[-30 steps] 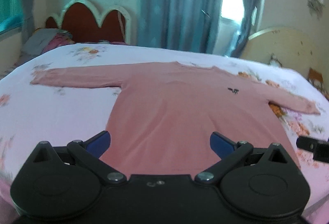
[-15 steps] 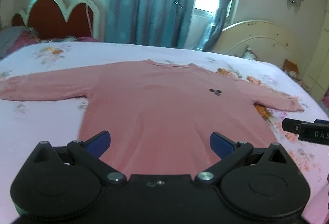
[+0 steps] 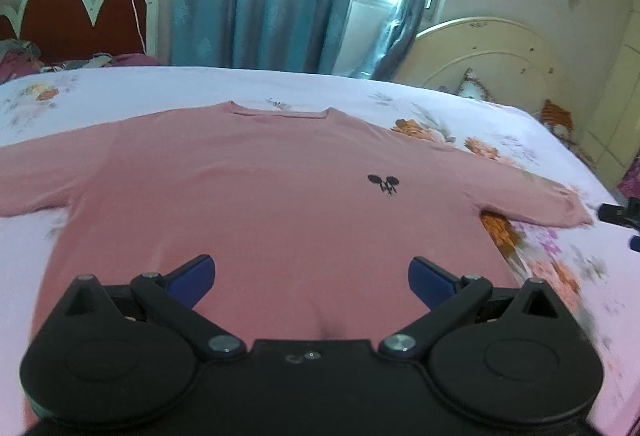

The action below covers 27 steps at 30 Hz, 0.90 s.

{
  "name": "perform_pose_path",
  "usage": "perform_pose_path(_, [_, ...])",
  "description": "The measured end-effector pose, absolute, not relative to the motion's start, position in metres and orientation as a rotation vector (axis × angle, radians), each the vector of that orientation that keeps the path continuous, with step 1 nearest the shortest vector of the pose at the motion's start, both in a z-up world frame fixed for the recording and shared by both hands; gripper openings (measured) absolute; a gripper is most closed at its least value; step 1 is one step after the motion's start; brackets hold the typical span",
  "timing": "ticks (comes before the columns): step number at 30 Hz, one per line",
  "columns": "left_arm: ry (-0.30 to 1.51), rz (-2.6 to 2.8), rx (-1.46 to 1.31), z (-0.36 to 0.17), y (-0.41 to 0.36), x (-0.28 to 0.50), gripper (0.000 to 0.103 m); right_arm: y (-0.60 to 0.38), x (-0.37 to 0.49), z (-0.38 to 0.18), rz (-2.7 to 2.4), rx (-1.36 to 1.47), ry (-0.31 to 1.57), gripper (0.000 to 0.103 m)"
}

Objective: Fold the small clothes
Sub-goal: 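Move the right tool to the sweatshirt sleeve cuff and grasp it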

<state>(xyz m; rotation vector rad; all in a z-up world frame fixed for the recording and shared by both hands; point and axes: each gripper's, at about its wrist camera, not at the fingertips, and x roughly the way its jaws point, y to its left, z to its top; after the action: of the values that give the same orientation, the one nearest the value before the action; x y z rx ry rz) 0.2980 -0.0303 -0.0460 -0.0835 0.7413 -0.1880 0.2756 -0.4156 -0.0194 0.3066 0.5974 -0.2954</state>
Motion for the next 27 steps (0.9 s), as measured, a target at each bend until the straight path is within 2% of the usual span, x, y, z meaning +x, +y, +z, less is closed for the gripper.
perform_pose_path(1, [0.738, -0.177, -0.077, -0.048, -0.04, 0.306, 0.103, -0.436, 0.284, -0.023, -0.309, 0.32, 0.595, 0.086])
perform_pose_path(2, [0.739, -0.164, -0.074, -0.05, -0.049, 0.315, 0.103, -0.454, 0.291, -0.027, -0.327, 0.333, 0.603, 0.061])
perform_pose_path(8, [0.763, -0.121, -0.059, -0.056, -0.1, 0.367, 0.103, -0.555, 0.328, -0.054, -0.369, 0.458, 0.611, 0.059])
perform_pose_path(9, [0.761, -0.12, -0.049, -0.057, -0.108, 0.373, 0.103, -0.567, 0.332, -0.059, -0.369, 0.471, 0.614, 0.054])
perform_pose_path(10, [0.762, -0.118, -0.038, -0.057, -0.115, 0.379, 0.103, -0.58, 0.339, -0.066, -0.37, 0.492, 0.623, 0.044])
perform_pose_path(11, [0.765, -0.114, -0.027, -0.058, -0.122, 0.384, 0.103, -0.59, 0.344, -0.073, -0.378, 0.509, 0.631, 0.043])
perform_pose_path(18, [0.81, -0.112, 0.039, -0.068, -0.158, 0.406, 0.103, -0.651, 0.366, -0.122, -0.409, 0.721, 0.643, 0.043])
perform_pose_path(24, [0.825, -0.091, 0.052, -0.07, -0.159, 0.417, 0.103, -0.681, 0.352, -0.147, -0.359, 0.981, 0.474, 0.042])
perform_pose_path(25, [0.826, -0.084, 0.049, -0.071, -0.156, 0.418, 0.103, -0.681, 0.352, -0.146, -0.366, 0.959, 0.486, 0.032])
perform_pose_path(26, [0.825, -0.079, 0.048, -0.07, -0.155, 0.421, 0.103, -0.68, 0.353, -0.145, -0.375, 0.936, 0.508, 0.014])
perform_pose_path(27, [0.825, -0.076, 0.049, -0.07, -0.154, 0.423, 0.103, -0.68, 0.353, -0.145, -0.385, 0.913, 0.529, 0.009])
